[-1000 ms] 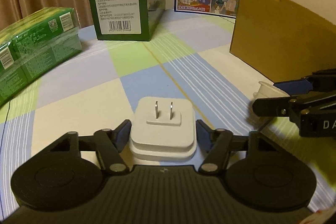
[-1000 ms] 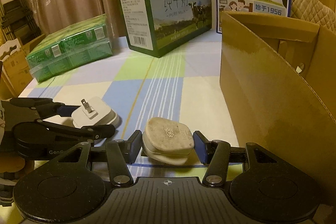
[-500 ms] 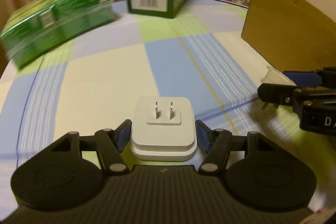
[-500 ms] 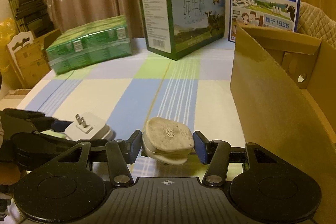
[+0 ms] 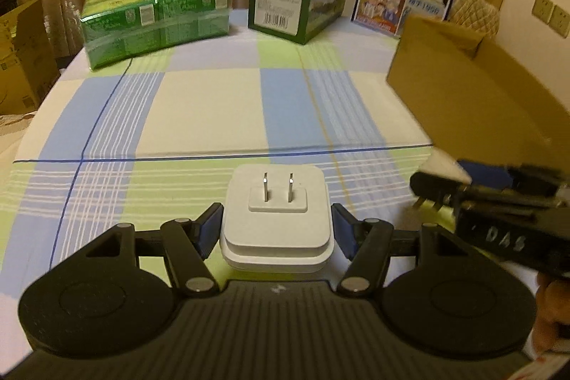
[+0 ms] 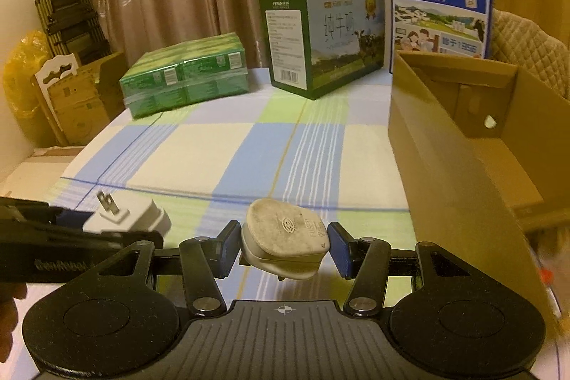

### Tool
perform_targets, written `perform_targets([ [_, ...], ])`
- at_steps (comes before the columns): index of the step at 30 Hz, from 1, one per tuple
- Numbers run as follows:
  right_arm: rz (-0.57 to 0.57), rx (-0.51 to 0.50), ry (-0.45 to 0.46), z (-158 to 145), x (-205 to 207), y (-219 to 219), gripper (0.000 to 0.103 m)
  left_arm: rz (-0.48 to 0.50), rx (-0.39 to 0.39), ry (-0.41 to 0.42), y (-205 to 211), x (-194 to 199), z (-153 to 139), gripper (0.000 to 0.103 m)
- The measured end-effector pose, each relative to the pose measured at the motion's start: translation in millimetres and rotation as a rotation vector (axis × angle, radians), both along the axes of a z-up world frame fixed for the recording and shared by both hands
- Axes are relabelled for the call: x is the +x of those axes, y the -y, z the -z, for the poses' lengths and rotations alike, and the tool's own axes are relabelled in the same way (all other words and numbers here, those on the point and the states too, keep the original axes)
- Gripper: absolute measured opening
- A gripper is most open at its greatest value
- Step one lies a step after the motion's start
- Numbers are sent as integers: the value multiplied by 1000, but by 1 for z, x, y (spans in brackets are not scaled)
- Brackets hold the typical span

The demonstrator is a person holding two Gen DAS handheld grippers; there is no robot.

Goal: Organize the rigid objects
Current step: 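Close the left tool on the white power adapter and lift it, then carry the white adapter with the left tool while the right tool carries the plug to the box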

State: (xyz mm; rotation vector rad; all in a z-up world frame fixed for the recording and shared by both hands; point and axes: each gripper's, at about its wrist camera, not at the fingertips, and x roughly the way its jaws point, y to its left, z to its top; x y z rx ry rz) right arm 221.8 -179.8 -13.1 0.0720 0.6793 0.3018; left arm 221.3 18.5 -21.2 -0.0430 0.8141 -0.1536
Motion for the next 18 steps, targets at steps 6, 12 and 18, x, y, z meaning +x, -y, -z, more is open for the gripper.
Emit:
perform_targets([
  [6, 13, -2, 51, -30, -43, 10, 50, -18, -50, 40, 10, -48, -29, 60],
  [12, 41, -1, 87, -56, -92, 25, 50, -28, -67, 77, 21, -95, -55, 60],
  [18, 69, 4, 101, -72, -131, 42, 50, -13, -73, 110, 34, -128, -78, 60],
])
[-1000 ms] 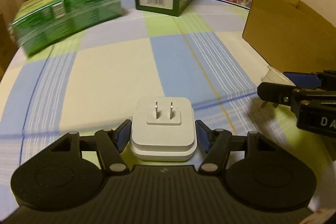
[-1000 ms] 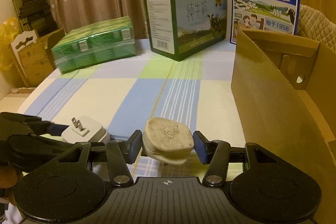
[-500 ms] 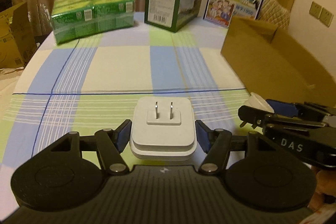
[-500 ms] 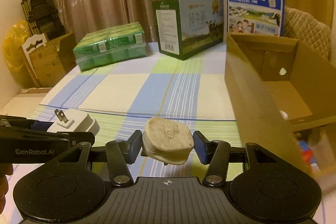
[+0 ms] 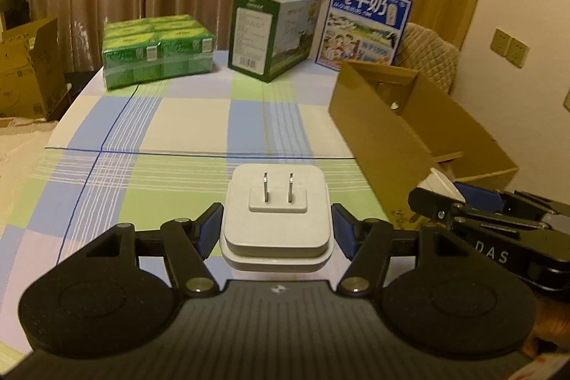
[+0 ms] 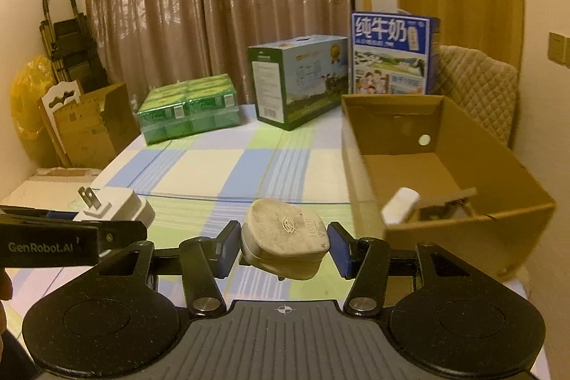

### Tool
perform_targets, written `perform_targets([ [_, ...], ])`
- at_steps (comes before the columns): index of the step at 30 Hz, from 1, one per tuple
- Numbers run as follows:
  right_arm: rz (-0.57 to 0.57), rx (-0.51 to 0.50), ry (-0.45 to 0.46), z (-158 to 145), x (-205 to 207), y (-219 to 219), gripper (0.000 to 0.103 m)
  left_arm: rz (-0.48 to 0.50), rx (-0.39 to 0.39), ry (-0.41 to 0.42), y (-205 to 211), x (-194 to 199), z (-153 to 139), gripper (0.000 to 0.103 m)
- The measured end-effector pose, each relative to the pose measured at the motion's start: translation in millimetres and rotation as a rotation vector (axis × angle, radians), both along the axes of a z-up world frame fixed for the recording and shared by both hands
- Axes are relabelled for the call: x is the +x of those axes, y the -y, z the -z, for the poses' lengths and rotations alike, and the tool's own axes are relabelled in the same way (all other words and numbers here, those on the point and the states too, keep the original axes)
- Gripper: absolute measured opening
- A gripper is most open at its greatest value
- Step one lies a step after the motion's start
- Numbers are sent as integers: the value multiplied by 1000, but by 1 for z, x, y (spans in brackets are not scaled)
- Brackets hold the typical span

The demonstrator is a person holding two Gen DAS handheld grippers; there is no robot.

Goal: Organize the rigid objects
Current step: 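Carry the white adapter with the left tool while the right tool carries the plug to the box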

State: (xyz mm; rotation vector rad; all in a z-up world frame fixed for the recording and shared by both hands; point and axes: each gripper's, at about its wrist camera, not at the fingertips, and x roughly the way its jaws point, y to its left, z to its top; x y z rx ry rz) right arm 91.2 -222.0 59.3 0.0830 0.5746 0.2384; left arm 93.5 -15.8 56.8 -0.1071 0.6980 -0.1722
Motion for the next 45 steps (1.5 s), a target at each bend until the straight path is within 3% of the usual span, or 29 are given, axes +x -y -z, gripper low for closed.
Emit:
perform_targets([
  [12, 61, 22, 35, -30, -35, 37, 50, 47, 14, 32, 32, -29, -26, 60],
  [31, 118, 28, 42, -45, -47, 76, 50, 105, 8, 40, 56, -32, -37, 60],
  [38, 172, -12, 41, -47, -40, 115, 50, 153, 1, 39, 80, -19, -37, 60],
  [45, 183, -53, 36, -53, -5, 152, 50, 229, 18, 52, 119, 15, -40, 60],
])
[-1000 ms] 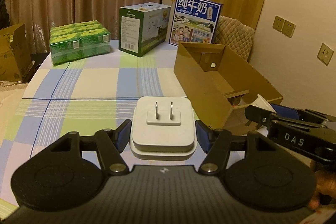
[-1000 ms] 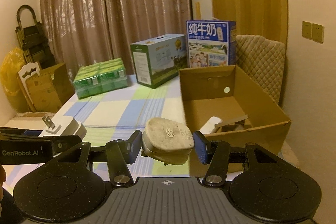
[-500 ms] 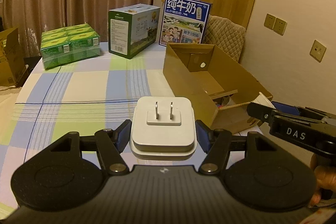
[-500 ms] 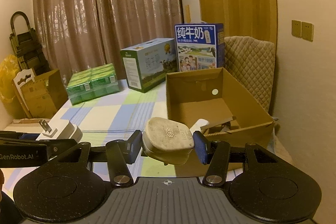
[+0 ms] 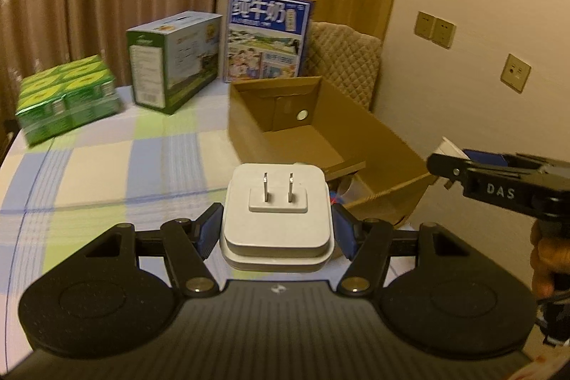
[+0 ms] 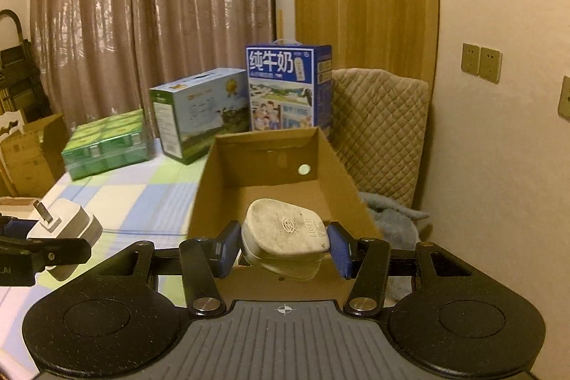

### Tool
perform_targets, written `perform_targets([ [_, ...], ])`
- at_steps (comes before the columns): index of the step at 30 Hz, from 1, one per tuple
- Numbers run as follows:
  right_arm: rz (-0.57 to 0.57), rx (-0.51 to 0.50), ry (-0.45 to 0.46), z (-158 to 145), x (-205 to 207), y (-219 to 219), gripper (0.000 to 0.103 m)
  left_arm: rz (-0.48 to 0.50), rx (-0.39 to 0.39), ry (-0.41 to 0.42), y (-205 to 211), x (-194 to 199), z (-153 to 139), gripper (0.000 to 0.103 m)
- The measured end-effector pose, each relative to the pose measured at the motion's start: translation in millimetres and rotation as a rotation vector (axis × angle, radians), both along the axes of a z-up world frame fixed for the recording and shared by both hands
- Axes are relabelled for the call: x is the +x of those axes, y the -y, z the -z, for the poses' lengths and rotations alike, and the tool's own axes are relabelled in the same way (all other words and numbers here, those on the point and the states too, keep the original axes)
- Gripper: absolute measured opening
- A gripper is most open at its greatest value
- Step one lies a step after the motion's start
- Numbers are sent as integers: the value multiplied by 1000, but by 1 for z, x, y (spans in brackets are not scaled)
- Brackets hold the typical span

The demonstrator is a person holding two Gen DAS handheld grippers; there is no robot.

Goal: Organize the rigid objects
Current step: 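Carry the white adapter with the left tool while the right tool carries the plug to the box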

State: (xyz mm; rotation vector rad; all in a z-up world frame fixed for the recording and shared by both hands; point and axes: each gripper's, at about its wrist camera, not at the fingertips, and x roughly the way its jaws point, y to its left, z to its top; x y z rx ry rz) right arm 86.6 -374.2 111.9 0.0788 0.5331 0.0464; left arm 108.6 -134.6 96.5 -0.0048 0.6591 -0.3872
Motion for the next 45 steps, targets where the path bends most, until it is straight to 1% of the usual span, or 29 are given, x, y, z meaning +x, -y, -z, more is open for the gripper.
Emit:
perform_targets([
  [5, -31, 2, -21, 3, 37, 18, 50, 43, 3, 2, 29, 40, 0, 60],
  [9, -60, -41, -40, 12, 72, 27, 50, 69, 26, -6, 48, 78, 4, 60],
  [16, -99, -13, -102, 26, 136, 43, 50, 97, 66, -39, 73, 146, 17, 60],
  [21, -141, -6, -131, 36, 176, 45, 50, 111, 86, -62, 89, 179, 29, 60],
  [26, -152, -42, -155, 45, 205, 47, 50, 123, 109, -72, 99, 209, 39, 60],
  [31, -162, -72, -179, 57, 222, 49, 50, 124, 132, -88, 103, 231, 49, 60],
  [37, -172, -92, -205, 67, 232, 50, 50, 141, 163, -95, 107, 242, 59, 60],
  [45, -174, -97, -216, 69, 238, 51, 50, 140, 166, -105, 110, 252, 66, 60],
])
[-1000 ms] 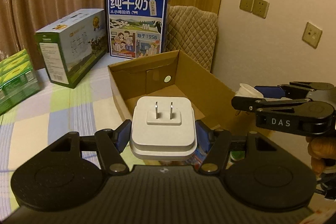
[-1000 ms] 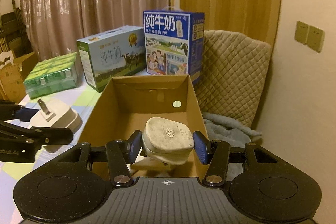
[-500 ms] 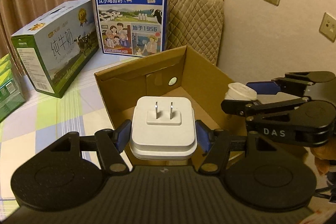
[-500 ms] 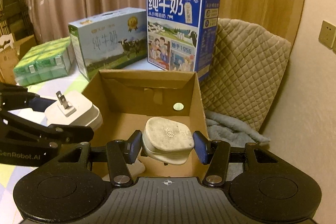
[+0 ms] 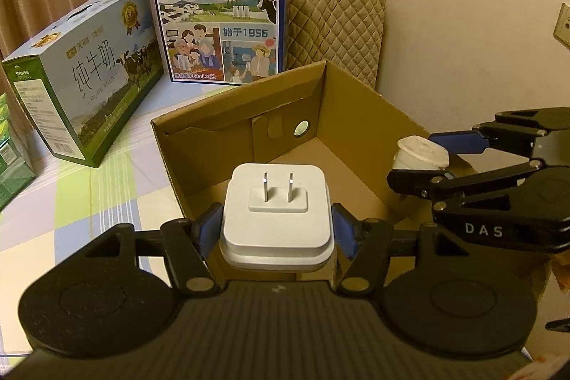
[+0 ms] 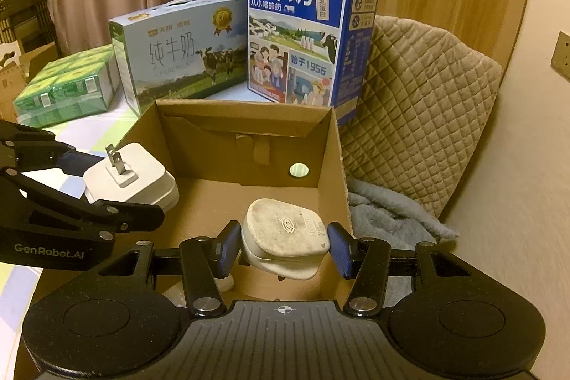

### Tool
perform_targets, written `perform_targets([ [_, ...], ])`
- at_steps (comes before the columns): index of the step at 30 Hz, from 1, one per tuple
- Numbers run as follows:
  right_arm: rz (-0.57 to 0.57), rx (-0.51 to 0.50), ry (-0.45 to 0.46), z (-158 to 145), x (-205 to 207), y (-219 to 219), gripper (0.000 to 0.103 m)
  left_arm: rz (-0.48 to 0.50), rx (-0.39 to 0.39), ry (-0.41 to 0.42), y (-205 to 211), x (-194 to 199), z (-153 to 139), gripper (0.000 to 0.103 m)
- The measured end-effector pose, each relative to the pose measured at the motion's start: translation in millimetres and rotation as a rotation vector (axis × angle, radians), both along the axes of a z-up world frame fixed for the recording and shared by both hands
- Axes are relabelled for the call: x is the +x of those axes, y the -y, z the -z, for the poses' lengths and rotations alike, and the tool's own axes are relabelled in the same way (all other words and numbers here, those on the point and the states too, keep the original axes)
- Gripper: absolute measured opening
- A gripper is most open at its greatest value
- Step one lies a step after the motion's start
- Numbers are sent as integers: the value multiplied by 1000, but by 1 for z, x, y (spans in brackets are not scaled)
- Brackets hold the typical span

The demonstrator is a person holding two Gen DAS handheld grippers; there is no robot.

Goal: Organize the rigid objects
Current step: 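Carry the white adapter with the left tool while the right tool carries the plug to the box, then open the left tool to drop the adapter while the right tool releases the plug into the box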

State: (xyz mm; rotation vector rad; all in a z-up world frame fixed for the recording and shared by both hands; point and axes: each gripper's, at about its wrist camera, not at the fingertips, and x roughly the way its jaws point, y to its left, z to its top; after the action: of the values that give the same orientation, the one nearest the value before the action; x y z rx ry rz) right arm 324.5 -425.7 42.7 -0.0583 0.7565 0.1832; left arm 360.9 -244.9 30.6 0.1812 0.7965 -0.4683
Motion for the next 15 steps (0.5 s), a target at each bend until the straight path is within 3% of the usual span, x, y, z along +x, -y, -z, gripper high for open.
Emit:
perform_targets([
  [15, -5, -6, -6, 5, 7, -2, 50, 3, 9, -2, 3, 9, 7, 60],
])
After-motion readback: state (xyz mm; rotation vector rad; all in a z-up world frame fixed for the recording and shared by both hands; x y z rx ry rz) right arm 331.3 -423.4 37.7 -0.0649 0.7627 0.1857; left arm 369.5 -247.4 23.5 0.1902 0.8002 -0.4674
